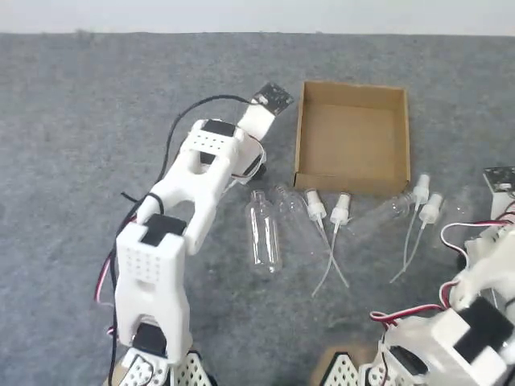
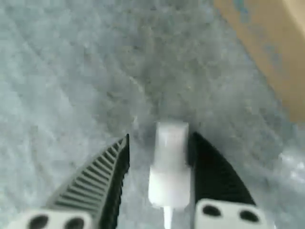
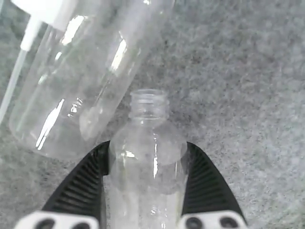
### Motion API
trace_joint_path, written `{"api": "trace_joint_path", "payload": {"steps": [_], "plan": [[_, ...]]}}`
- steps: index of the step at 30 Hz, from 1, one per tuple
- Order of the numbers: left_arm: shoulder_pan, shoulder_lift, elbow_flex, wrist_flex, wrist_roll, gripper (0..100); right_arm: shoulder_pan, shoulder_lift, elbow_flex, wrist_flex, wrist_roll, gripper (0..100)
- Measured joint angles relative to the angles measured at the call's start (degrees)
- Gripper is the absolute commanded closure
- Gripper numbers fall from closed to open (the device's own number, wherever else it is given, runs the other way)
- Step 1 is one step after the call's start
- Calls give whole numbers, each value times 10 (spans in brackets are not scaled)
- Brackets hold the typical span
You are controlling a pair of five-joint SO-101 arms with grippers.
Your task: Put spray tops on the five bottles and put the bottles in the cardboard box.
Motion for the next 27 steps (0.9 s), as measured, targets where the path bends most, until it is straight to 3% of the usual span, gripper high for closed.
{"api": "trace_joint_path", "payload": {"steps": [7,17,23,27], "plan": [[4,29,-40,14,-5,988,0,0,0,0,0,988],[-67,19,-48,76,-7,988,0,0,0,0,0,988],[-124,-100,-3,164,26,988,0,0,0,0,0,988],[-120,-235,126,149,62,988,0,0,0,0,0,988]]}}
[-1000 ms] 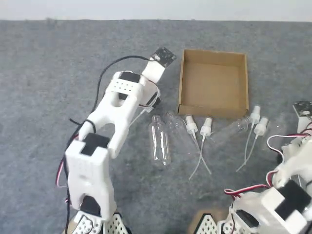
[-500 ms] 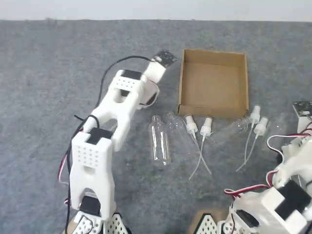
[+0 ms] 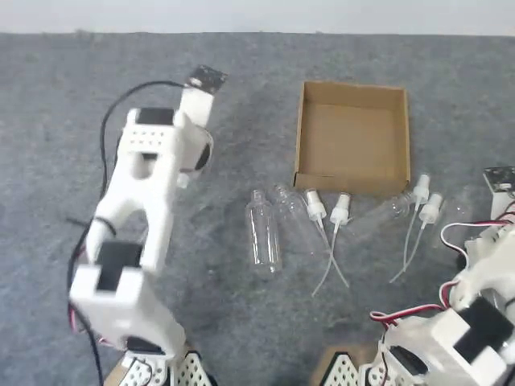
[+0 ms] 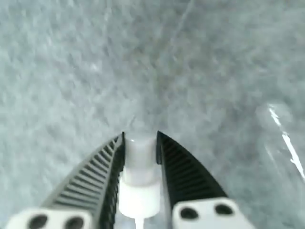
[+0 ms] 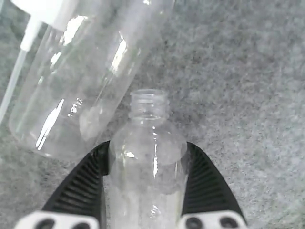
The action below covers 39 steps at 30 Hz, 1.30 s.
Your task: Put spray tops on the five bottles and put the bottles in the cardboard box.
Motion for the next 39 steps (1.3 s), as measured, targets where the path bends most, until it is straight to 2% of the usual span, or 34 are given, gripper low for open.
{"api": "trace_joint_path", "payload": {"steps": [3,7,13,18,21,26,35,39], "plan": [[-4,-108,128,-42,35,988,0,0,0,0,0,988],[10,-234,273,-69,45,987,0,0,3,0,0,988],[6,-365,392,-72,47,987,0,0,29,0,0,988],[21,-417,475,-116,47,987,0,-7,37,0,0,987],[33,-423,510,-144,47,987,0,-7,37,0,-12,983],[40,-424,543,-179,49,987,0,-7,37,0,-27,885],[38,-425,544,-187,51,986,0,-7,30,39,-27,850],[38,-425,548,-187,51,986,-8,-7,-12,73,-29,772]]}}
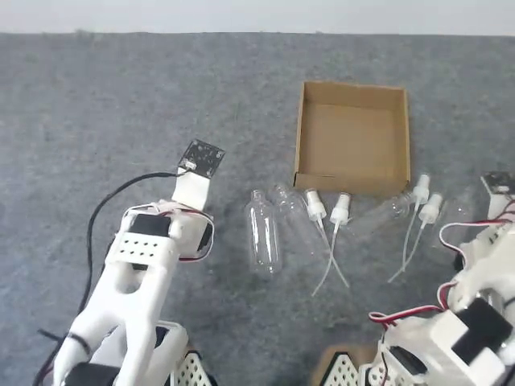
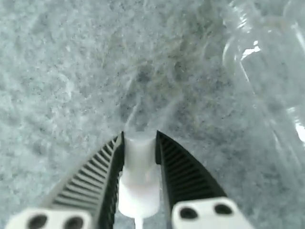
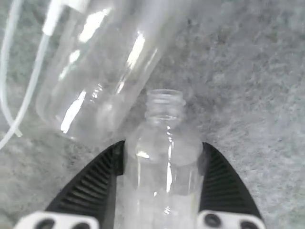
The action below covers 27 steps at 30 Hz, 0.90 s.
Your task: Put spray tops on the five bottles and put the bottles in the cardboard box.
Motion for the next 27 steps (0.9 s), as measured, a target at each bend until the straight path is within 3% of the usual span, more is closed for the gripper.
{"api": "trace_joint_path", "payload": {"steps": [3,18,27], "plan": [[1,0,0,0,0,986,-12,0,-25,28,0,731],[0,0,0,0,0,986,-28,0,-33,39,3,731],[1,0,0,0,0,985,-29,0,-30,39,50,738]]}}
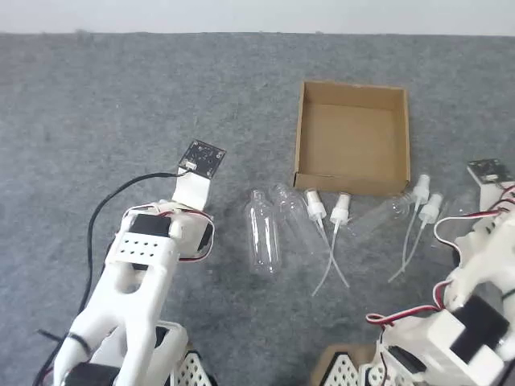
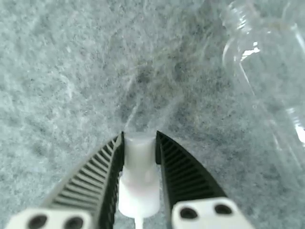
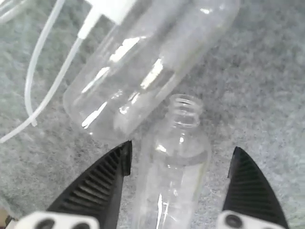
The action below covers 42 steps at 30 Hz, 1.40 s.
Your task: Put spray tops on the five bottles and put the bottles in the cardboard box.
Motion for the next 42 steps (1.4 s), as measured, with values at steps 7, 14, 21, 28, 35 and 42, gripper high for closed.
{"api": "trace_joint_path", "payload": {"steps": [7,14,21,28,35,42], "plan": [[-1,0,0,0,0,985,3,0,34,-33,13,810],[0,0,0,0,0,985,9,0,40,-39,15,807],[0,0,0,0,0,985,9,2,47,-39,17,806],[0,0,0,0,0,985,9,11,48,-53,34,758],[0,0,0,0,0,985,23,12,48,-53,41,768],[-1,0,0,0,0,985,25,12,49,-53,57,788]]}}
